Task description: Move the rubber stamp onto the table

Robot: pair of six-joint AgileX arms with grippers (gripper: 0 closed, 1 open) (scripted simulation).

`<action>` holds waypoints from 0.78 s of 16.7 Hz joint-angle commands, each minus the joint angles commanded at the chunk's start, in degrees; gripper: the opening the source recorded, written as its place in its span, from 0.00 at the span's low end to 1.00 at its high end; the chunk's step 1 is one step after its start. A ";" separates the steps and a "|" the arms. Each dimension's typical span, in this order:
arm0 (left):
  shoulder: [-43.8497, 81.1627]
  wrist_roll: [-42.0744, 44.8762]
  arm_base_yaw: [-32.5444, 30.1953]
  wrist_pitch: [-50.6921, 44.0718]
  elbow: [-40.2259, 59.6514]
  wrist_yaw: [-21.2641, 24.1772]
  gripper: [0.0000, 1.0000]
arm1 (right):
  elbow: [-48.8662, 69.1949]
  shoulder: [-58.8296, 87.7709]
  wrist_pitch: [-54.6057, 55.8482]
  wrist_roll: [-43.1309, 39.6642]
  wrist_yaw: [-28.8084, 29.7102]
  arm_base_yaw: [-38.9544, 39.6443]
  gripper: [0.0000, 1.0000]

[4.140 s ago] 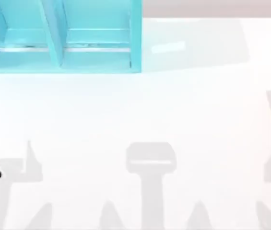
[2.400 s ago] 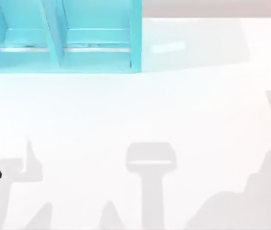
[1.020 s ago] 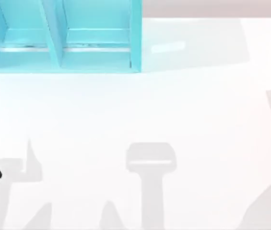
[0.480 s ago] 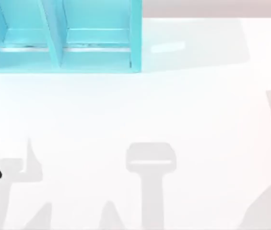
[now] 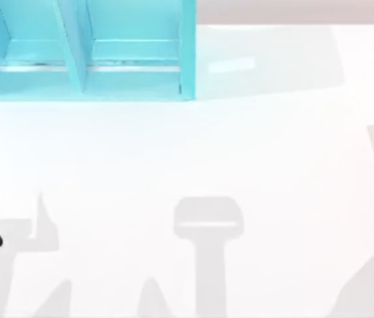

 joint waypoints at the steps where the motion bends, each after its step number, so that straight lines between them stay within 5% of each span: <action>1: 0.00 0.00 0.00 0.00 0.00 0.00 1.00 | 0.00 0.00 0.00 0.00 0.00 0.00 0.00; 7: 0.00 0.00 0.00 0.00 0.00 0.00 1.00 | 1.21 -1.30 -2.06 0.58 -0.34 -0.02 0.00; 13: 0.00 0.00 0.00 0.00 0.00 0.00 1.00 | 7.92 -8.17 -16.57 8.38 -3.75 7.25 0.00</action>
